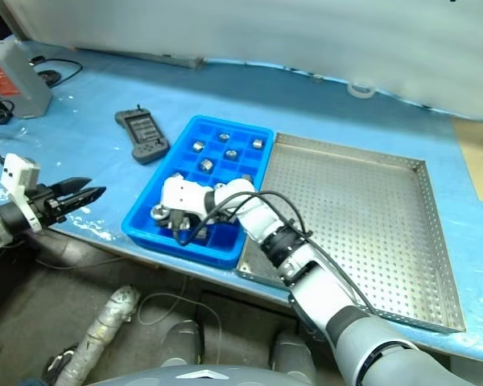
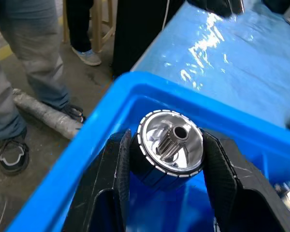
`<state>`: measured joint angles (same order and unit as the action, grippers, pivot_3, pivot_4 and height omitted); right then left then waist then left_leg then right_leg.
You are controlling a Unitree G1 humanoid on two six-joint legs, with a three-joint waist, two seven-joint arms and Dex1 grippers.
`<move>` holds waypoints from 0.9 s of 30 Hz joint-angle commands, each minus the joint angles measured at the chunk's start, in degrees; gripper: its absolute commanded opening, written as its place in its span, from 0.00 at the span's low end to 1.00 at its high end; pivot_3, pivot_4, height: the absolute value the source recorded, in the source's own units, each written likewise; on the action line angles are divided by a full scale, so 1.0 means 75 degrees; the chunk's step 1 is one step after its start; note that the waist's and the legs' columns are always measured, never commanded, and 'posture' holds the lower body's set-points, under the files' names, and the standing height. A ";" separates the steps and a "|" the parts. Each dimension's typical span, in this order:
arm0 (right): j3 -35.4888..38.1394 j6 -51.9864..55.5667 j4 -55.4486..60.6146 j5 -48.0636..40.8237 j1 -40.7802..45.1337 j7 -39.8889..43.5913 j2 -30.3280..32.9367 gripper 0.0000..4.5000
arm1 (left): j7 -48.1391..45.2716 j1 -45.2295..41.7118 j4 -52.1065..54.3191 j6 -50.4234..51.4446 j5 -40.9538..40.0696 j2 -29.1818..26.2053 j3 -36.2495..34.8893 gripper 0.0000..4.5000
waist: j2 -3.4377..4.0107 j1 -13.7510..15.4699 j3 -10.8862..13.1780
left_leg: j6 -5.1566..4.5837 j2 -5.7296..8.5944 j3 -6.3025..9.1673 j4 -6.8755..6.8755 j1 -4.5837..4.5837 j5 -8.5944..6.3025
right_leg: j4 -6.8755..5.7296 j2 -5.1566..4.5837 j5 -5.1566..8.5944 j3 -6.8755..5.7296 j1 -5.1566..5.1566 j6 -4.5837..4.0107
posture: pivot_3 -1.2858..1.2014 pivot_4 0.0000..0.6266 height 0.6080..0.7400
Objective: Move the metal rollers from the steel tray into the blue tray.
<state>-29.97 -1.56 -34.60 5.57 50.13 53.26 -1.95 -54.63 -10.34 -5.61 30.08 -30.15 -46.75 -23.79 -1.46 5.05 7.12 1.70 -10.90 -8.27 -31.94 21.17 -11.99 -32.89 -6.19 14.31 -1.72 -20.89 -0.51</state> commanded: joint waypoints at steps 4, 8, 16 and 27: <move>0.0287 -0.0619 -0.1226 0.0126 0.0938 -0.0613 -0.0990 0.40 | 0.0424 0.0450 0.0914 0.0101 -0.0344 0.0261 -0.0407 0.62 | -0.0010 0.0064 0.0000 | 0.0033 -0.0003 0.0006 0.0019 -0.0004 -0.0010 | 0.0007 -0.0001 0.0000 -0.0001 0.0001 0.0000 | 0.64 0.24 1.00; 0.0304 -0.1054 -0.2083 0.0304 0.1258 -0.1113 -0.1308 0.40 | 0.0630 0.0781 0.1334 0.0238 -0.0490 0.0285 -0.0554 0.62 | -0.0012 0.0120 -0.0001 | 0.0046 0.0000 0.0018 0.0041 -0.0009 -0.0004 | 0.0007 0.0000 -0.0001 -0.0016 0.0011 0.0002 | 0.64 0.24 1.00; 0.0434 -0.1788 -0.2528 0.0273 0.1220 -0.1085 -0.1338 0.40 | 0.0770 0.1000 0.1536 0.0325 -0.0628 0.0252 -0.0691 0.62 | -0.0011 0.0119 0.0000 | 0.0113 -0.0005 0.0094 0.0090 -0.0009 0.0036 | 0.0007 0.0022 -0.0003 -0.0057 0.0007 0.0007 | 0.65 0.24 1.00; 0.0353 -0.1616 -0.1895 0.0428 0.0908 -0.1101 -0.1155 0.76 | 0.0587 0.0090 0.0783 0.0162 -0.0447 0.0274 -0.0040 0.63 | -0.0008 0.0128 0.0002 | 0.0204 -0.0112 0.0181 0.0103 -0.0004 0.0081 | 0.0011 0.0135 -0.0003 -0.0153 0.0038 0.0006 | 0.62 0.24 1.00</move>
<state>-28.27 -13.22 -51.04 8.99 57.59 46.13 -7.36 -49.57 -8.48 0.14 32.37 -33.51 -44.45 -24.41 -1.52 6.00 7.13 3.25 -11.74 -6.91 -31.16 21.13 -11.37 -32.81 -5.18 14.29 -2.88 -20.60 -0.46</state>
